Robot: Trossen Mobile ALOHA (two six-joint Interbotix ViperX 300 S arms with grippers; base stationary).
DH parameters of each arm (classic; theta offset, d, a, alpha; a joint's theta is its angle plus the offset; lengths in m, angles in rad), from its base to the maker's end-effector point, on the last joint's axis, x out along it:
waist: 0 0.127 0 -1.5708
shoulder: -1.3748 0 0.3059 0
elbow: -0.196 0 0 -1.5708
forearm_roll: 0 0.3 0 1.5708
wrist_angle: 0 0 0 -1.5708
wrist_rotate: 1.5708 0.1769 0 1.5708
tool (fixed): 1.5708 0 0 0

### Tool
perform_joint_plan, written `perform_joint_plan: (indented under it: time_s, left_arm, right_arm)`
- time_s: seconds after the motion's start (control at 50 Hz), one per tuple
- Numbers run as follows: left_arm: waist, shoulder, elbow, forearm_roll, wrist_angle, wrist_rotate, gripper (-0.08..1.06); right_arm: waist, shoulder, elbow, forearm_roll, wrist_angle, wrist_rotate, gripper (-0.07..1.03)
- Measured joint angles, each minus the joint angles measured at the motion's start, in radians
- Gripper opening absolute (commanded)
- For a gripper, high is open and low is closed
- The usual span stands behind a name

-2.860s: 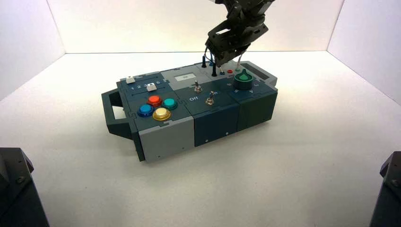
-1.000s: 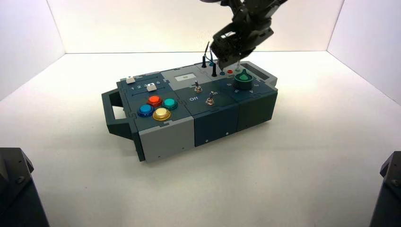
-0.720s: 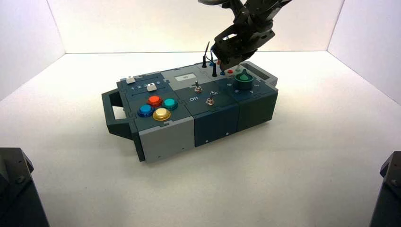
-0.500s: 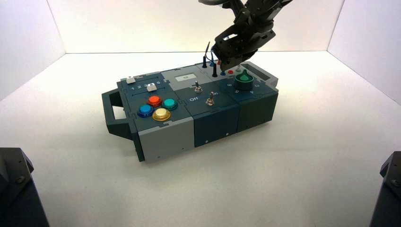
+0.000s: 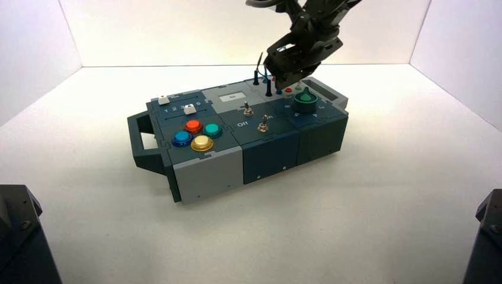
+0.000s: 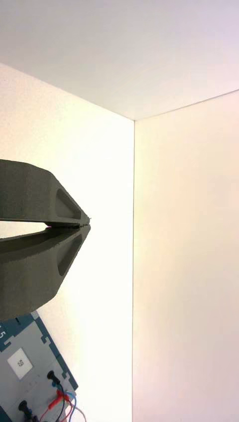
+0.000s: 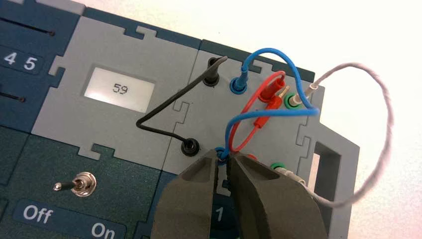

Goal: Insert the blue wire.

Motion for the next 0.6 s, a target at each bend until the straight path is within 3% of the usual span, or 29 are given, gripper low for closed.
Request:
perform_joint_plan:
  time_s: [0.24, 0.6]
  left_arm:
    - [0.0, -0.002, 0.0, 0.0, 0.0, 0.002, -0.03]
    - [0.0, -0.003, 0.0, -0.002, 0.0, 0.0, -0.03]
  right_arm:
    - [0.008, 0.037, -0.055, -0.009, 0.081, -0.002, -0.02]
    - [0.011, 0.044, -0.074, -0.014, 0.112, -0.002, -0.02]
